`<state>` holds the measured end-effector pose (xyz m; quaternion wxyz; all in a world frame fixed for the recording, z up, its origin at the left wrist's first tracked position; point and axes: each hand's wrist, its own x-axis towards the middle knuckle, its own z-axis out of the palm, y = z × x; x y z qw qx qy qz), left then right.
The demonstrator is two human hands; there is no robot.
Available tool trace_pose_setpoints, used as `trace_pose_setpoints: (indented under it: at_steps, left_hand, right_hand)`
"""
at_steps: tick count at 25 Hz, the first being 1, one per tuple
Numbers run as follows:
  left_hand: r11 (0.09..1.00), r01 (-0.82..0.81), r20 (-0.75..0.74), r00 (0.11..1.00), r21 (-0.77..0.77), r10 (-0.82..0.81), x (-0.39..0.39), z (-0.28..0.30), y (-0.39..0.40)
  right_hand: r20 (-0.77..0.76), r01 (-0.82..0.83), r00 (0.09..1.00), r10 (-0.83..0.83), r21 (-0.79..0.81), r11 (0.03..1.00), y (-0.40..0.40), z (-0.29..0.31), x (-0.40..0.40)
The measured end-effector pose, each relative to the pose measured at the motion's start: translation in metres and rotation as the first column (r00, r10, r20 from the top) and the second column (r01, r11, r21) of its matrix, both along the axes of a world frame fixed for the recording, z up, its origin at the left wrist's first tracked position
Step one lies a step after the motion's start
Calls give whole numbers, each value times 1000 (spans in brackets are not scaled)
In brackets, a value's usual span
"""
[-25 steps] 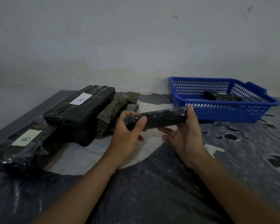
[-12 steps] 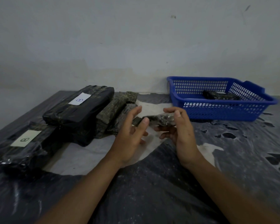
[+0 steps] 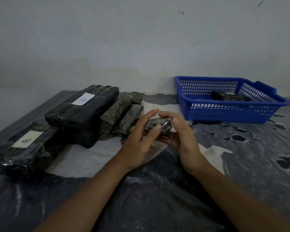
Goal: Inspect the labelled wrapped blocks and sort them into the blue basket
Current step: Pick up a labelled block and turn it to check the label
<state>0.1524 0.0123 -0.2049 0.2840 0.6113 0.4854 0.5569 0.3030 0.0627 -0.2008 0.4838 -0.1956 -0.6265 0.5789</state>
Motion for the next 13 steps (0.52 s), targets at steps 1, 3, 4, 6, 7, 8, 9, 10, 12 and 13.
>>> trace_pose_setpoints:
  at_steps: [1,3,4,6,7,8,9,10,12,13]
  left_hand:
    - [1000,13,35,999,-4,-13,0,0,0]
    - [999,33,81,996,1,-33,1,-1,-2]
    - [999,33,86,996,3,-33,1,-1,-3]
    - [1000,25,92,995,-3,-24,2,1,-4]
    - [1000,20,91,996,-3,-20,3,1,-5]
    - [1000,10,80,997,2,-10,4,3,-5]
    - [1000,-1,64,998,7,1,5,4,-5]
    - [1000,-9,51,999,11,8,5,4,-4]
    - [1000,0,53,999,6,0,3,5,-4]
    - [1000,17,68,998,0,-17,3,4,-5]
  right_hand:
    - [3,-10,1000,10,-2,1000,-1,0,0]
    - [7,-21,1000,21,0,1000,-2,0,-2]
    - [11,-17,1000,17,12,1000,-3,0,-3]
    - [22,11,1000,-12,41,999,-5,0,-4]
    - [26,23,999,-25,56,998,-5,-1,-5]
    - [30,35,999,-38,70,997,-6,0,-6]
    - [36,48,998,-51,87,995,-5,-1,-6]
    - [40,58,997,-62,99,993,-5,-1,-7]
    - [38,58,997,-63,109,992,-4,-2,-8]
    - [34,55,998,-59,104,993,-4,-3,-8]
